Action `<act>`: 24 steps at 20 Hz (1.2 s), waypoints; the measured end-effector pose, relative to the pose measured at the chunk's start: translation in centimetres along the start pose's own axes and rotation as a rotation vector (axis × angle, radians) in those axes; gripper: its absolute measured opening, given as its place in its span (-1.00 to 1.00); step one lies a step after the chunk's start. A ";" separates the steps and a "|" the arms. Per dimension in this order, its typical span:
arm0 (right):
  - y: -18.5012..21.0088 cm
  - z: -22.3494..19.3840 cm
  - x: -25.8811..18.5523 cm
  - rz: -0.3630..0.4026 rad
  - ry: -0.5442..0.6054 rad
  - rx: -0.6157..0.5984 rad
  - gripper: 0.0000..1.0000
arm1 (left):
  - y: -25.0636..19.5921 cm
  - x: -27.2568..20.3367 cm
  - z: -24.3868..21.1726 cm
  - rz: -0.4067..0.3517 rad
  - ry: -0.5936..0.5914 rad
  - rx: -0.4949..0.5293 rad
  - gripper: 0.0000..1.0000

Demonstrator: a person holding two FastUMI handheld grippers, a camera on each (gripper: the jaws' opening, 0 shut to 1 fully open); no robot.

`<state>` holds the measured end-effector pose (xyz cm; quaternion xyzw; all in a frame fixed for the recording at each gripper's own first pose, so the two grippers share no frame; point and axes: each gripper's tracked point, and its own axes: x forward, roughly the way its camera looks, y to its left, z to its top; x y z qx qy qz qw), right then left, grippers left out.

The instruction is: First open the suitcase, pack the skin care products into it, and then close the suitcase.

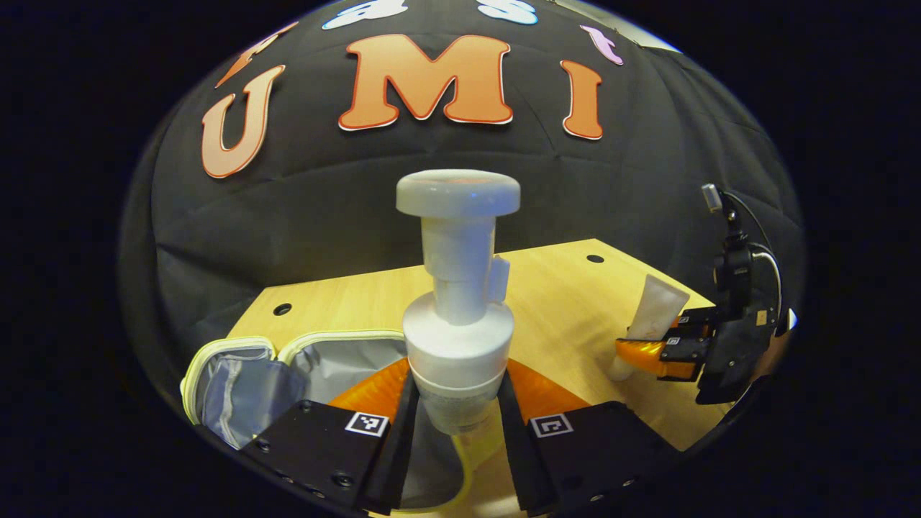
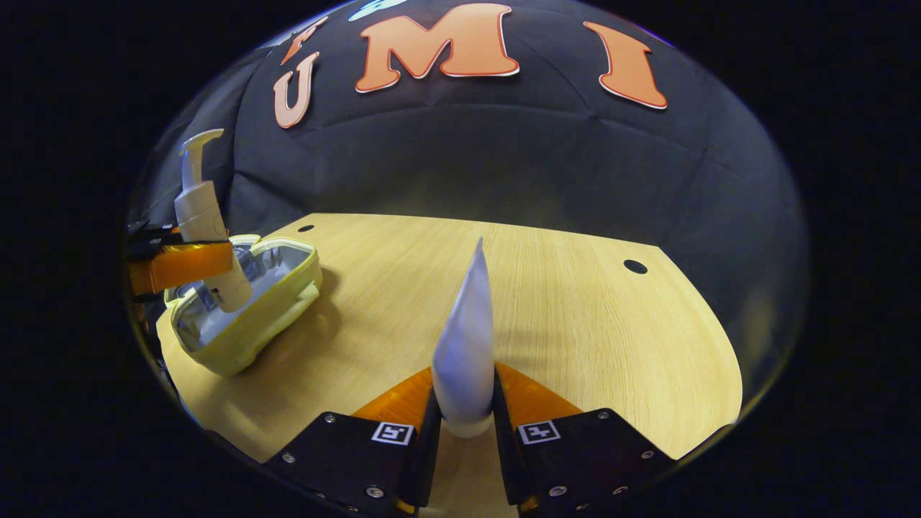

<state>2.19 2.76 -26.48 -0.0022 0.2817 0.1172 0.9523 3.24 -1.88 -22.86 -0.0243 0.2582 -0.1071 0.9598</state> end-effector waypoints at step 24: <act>20.0 9.4 -3.4 0.163 -0.066 -0.020 -0.24 | 12.8 -3.5 -7.5 -0.023 0.274 -0.086 0.14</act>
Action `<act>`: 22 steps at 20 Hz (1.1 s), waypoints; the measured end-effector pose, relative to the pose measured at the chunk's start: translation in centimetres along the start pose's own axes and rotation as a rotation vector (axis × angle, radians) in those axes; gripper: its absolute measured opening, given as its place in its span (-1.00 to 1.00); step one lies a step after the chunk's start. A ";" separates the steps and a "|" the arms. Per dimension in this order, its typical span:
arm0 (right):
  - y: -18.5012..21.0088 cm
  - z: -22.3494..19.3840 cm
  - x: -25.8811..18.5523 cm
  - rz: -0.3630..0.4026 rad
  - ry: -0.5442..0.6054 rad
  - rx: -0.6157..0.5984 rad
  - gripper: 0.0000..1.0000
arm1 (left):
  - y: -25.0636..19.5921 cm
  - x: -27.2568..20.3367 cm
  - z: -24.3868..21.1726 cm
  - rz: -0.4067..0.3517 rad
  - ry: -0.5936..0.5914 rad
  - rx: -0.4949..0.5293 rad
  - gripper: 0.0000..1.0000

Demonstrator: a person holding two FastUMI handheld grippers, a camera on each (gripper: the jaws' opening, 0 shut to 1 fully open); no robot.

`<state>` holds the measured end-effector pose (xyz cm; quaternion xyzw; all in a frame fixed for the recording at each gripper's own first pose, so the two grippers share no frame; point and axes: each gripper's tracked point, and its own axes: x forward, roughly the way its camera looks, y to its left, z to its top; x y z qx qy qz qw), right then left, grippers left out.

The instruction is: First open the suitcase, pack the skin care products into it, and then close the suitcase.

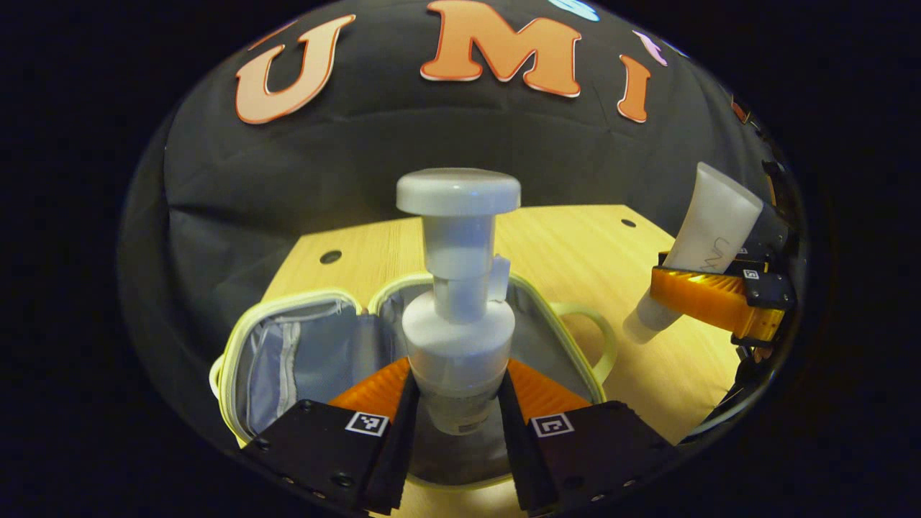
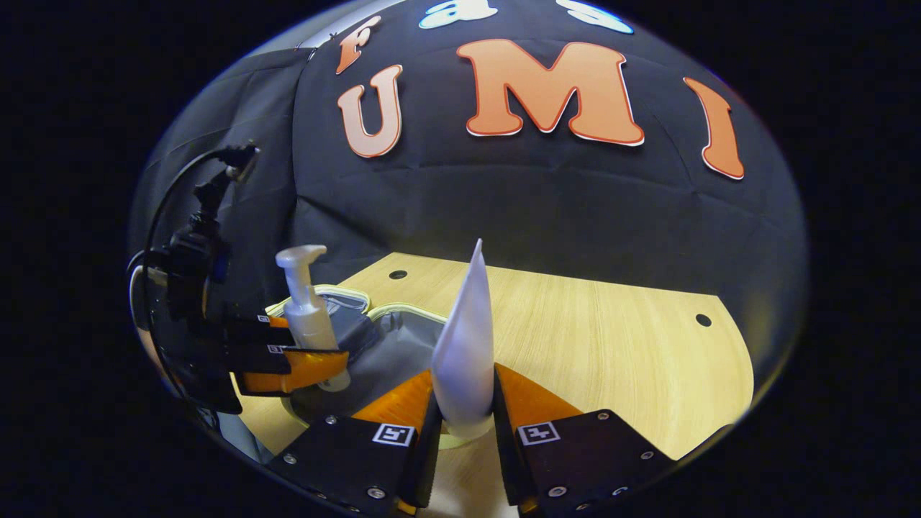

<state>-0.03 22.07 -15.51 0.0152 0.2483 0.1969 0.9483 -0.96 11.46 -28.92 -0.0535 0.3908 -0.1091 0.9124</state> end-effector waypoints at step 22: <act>6.3 -4.7 5.9 0.119 0.220 0.163 -0.24 | 0.2 4.3 -3.4 0.014 0.375 -0.163 0.33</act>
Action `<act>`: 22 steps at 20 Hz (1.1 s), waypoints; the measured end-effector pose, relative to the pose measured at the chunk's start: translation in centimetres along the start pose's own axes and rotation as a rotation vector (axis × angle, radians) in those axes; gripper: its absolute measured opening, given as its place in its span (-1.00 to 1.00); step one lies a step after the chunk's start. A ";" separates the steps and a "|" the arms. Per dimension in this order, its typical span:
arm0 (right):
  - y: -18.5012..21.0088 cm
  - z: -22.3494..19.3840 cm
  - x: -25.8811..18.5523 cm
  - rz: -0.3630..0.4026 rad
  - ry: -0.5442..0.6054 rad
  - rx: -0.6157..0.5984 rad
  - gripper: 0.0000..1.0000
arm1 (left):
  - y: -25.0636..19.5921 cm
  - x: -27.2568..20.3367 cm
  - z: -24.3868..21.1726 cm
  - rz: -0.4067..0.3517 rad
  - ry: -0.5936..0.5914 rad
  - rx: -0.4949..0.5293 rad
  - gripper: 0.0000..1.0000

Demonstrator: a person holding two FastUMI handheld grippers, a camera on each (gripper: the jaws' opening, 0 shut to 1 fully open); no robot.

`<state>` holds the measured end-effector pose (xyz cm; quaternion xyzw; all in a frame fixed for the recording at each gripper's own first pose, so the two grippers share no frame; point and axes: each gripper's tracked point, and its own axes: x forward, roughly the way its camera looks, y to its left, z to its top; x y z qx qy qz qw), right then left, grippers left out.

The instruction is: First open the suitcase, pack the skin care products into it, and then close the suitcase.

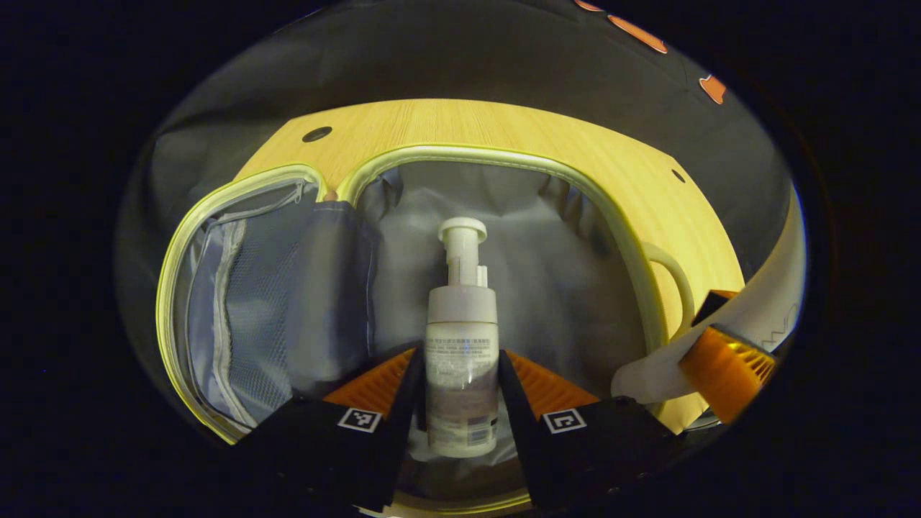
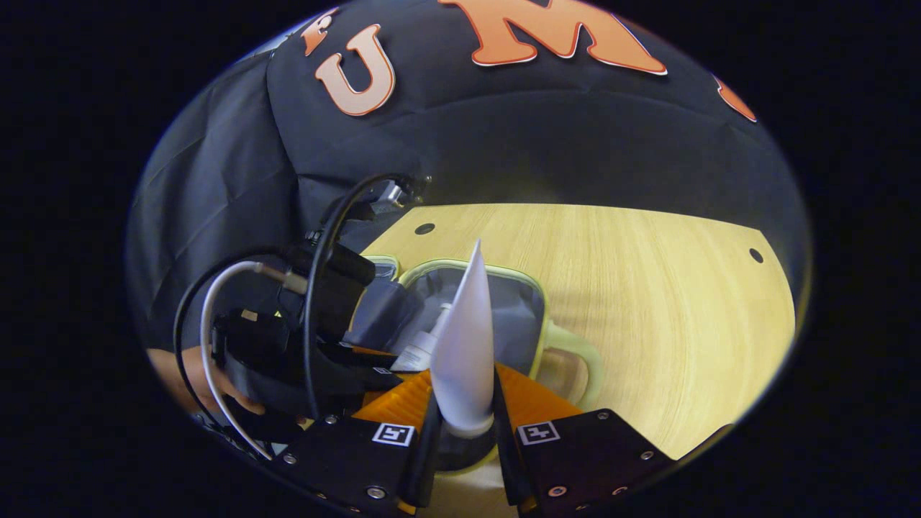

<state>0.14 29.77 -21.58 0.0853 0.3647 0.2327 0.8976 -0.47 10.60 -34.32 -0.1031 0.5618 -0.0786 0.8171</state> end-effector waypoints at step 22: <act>-0.9 -4.2 6.2 -0.078 0.295 0.183 -0.24 | 30.4 -16.6 2.2 0.513 -0.432 -0.357 0.46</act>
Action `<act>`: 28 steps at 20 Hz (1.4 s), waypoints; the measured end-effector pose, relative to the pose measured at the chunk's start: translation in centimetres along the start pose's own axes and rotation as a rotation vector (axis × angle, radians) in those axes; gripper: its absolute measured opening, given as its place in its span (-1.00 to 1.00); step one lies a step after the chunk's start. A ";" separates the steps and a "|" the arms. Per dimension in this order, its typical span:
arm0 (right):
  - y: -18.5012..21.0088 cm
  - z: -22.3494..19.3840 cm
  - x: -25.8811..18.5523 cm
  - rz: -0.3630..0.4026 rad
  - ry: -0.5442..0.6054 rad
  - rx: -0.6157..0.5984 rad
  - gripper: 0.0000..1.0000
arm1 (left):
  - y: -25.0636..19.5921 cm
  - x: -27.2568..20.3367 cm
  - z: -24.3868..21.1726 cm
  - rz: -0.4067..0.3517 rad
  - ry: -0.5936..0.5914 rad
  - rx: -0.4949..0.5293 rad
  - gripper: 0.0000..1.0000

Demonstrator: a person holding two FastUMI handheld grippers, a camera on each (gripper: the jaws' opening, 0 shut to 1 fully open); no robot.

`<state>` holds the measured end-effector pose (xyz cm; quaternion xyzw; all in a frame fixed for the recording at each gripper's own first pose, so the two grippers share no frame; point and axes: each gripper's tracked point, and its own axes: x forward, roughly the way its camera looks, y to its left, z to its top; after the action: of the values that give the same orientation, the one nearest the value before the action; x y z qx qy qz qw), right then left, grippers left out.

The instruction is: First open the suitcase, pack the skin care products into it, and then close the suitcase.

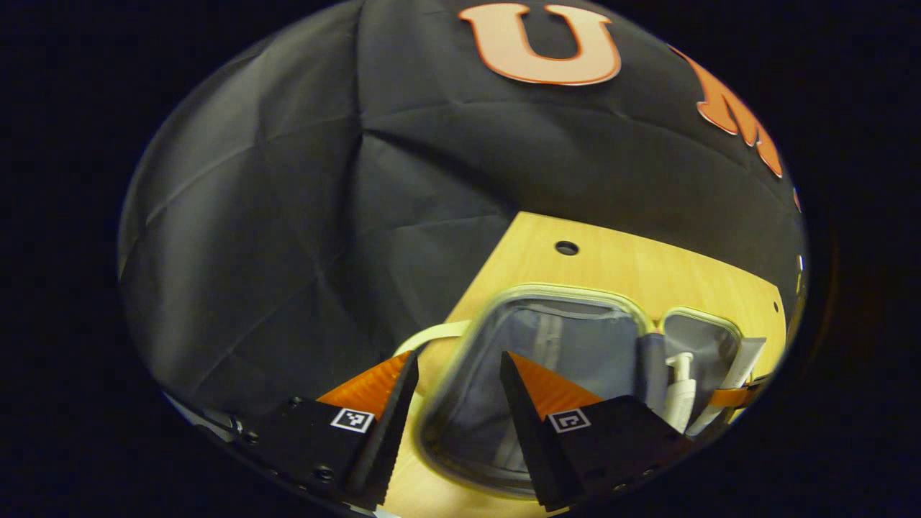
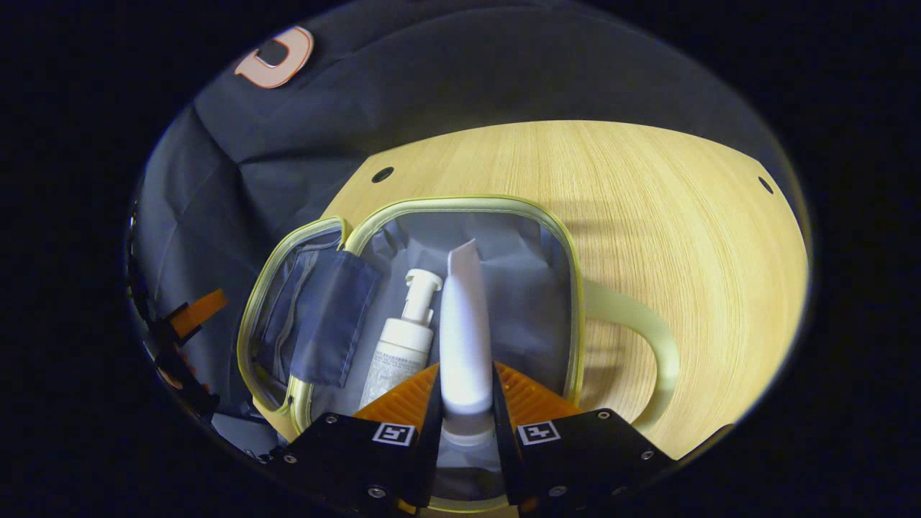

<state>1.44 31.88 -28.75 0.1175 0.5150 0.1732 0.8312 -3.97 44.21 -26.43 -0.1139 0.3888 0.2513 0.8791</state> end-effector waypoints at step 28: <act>-5.6 6.5 -11.2 -0.250 -0.411 -0.045 0.56 | 5.4 8.3 -3.6 -0.255 0.225 -0.346 -0.77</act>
<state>3.62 22.06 -18.85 0.0671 0.3416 0.0528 0.9360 -4.35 50.33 -35.02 -0.3380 0.4178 0.1868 0.8224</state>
